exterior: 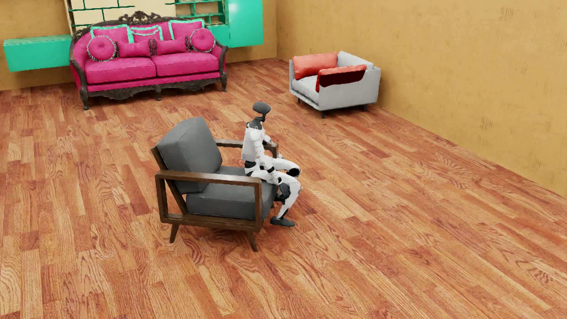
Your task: Get off of the dark chair
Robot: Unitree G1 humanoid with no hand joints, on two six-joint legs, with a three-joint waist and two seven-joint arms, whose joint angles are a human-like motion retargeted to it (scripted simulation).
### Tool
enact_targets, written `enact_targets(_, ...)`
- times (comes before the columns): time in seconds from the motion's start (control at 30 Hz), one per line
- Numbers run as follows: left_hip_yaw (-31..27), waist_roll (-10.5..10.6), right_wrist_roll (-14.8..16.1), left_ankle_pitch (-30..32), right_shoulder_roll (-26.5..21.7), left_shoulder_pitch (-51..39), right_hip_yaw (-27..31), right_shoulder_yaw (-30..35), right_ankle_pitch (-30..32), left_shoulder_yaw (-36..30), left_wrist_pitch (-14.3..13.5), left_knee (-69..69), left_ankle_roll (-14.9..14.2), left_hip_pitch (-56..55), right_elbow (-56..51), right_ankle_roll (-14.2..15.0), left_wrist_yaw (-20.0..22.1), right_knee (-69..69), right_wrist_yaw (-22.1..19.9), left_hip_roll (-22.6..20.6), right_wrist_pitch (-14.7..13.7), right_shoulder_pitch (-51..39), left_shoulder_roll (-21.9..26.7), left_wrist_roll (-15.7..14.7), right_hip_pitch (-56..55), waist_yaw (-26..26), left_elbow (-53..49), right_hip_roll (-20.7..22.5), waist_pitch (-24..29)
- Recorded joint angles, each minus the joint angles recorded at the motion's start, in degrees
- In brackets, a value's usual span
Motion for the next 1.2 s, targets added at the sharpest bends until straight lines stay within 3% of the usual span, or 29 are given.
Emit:
enact_targets(0.3, -0.1, 0.1, 0.3, 0.0, -0.2, -1.2, 0.1, -0.1, -0.1, -0.4, -0.4, -0.1, 0.1, -1.1, 0.4, 0.3, 1.0, 0.0, -0.9, -0.4, -0.2, -1.6, 0.1, 0.1, -1.1, 0.0, -0.4, 0.1, 0.8)
enact_targets(0.53, -0.5, 0.4, 0.0, -0.4, -0.9, -5.0, 0.7, 0.1, -0.8, 0.2, -1.4, 0.1, -0.4, -5.2, -0.3, 2.1, 2.1, 0.1, -1.7, -0.6, -0.8, -5.5, 0.7, -0.7, -5.1, -0.3, -0.1, -0.2, 4.4)
enact_targets(0.8, -0.9, 1.2, 0.8, -3.4, -1.7, -8.7, 0.9, 0.1, -6.7, -4.7, -3.0, -4.7, -1.1, -10.3, -0.2, 4.0, 3.8, -4.7, -2.3, -0.9, -2.6, -10.1, 2.5, -2.4, -9.5, -0.6, -0.7, -0.3, 6.3)
enact_targets(1.03, 3.1, 0.9, -0.2, -2.5, -2.0, 3.6, -2.7, -3.0, -5.3, -2.5, -3.5, -28.2, 0.4, 8.7, -0.2, 2.2, 4.6, -28.9, -2.9, 0.2, -2.8, 0.0, 2.2, -0.9, 8.9, -0.5, -1.9, -0.3, -1.3)
enact_targets(1.13, 5.2, 0.7, -1.8, -2.3, -3.4, 12.0, -4.0, -5.7, -2.2, -0.5, -3.0, -43.9, 0.9, 22.1, -1.0, 3.1, 2.3, -45.0, -1.7, -0.5, -2.5, 7.3, 2.2, 1.1, 21.6, -0.5, -1.6, -0.6, -6.9)
enact_targets(1.2, 5.9, 0.1, -3.2, -0.8, -4.7, 17.9, -4.8, -7.1, 3.6, 0.1, -3.7, -55.3, 1.0, 32.0, -1.2, 5.0, 1.4, -56.1, -0.8, -1.5, -2.6, 12.6, 2.6, 2.3, 30.4, -0.2, -2.2, -1.0, -10.6)
